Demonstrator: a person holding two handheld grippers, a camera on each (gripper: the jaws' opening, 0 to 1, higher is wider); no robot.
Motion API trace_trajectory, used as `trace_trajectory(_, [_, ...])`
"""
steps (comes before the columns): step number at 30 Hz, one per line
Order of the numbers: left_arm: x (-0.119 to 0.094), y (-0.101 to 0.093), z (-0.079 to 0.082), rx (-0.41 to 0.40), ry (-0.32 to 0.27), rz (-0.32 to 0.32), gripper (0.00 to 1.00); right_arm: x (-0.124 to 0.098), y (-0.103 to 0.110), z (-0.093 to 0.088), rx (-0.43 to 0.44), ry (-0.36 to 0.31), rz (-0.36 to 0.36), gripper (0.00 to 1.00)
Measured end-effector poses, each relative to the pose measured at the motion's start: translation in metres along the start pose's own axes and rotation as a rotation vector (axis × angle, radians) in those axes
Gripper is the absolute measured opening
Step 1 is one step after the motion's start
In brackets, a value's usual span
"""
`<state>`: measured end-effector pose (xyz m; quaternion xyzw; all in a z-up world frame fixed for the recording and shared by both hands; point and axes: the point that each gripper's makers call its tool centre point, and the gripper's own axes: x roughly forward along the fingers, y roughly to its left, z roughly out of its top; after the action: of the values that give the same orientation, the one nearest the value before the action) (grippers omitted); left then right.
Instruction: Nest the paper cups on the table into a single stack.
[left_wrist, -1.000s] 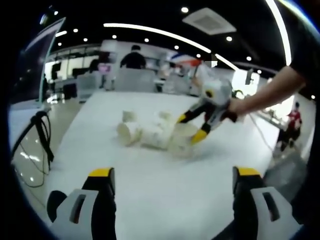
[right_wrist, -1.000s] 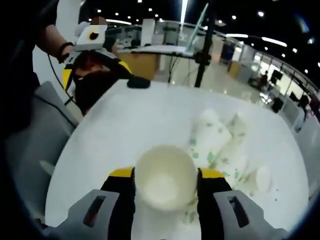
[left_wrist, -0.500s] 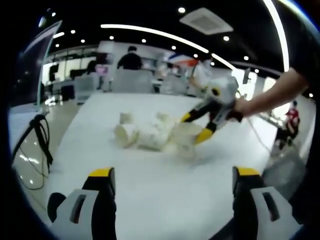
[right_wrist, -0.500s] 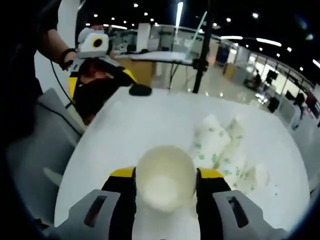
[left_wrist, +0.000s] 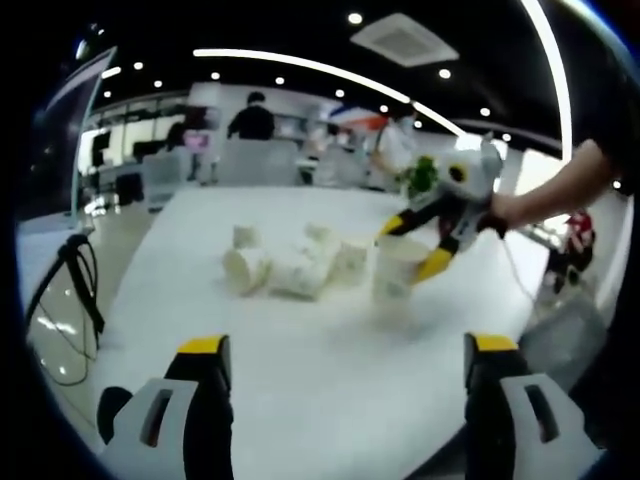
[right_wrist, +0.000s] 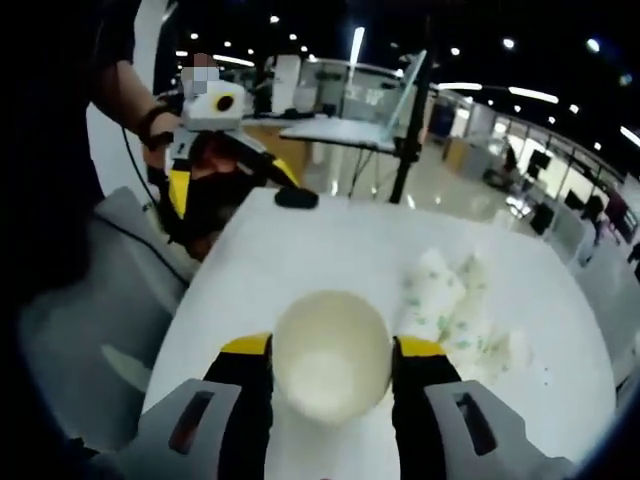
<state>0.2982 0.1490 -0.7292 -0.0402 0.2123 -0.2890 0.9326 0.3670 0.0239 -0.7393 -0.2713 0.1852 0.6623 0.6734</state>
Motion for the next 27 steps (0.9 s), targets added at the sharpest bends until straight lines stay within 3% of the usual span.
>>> trace_trajectory(11, [-0.003,-0.005,0.008,0.037,0.002,-0.019,0.97,-0.008,0.040,0.004,0.023,-0.023,0.008,0.43])
trace_trajectory(27, [-0.005,-0.009,0.009,0.051,0.012,-0.036,0.96,0.002,0.083,-0.011,0.068,-0.019,0.027,0.43])
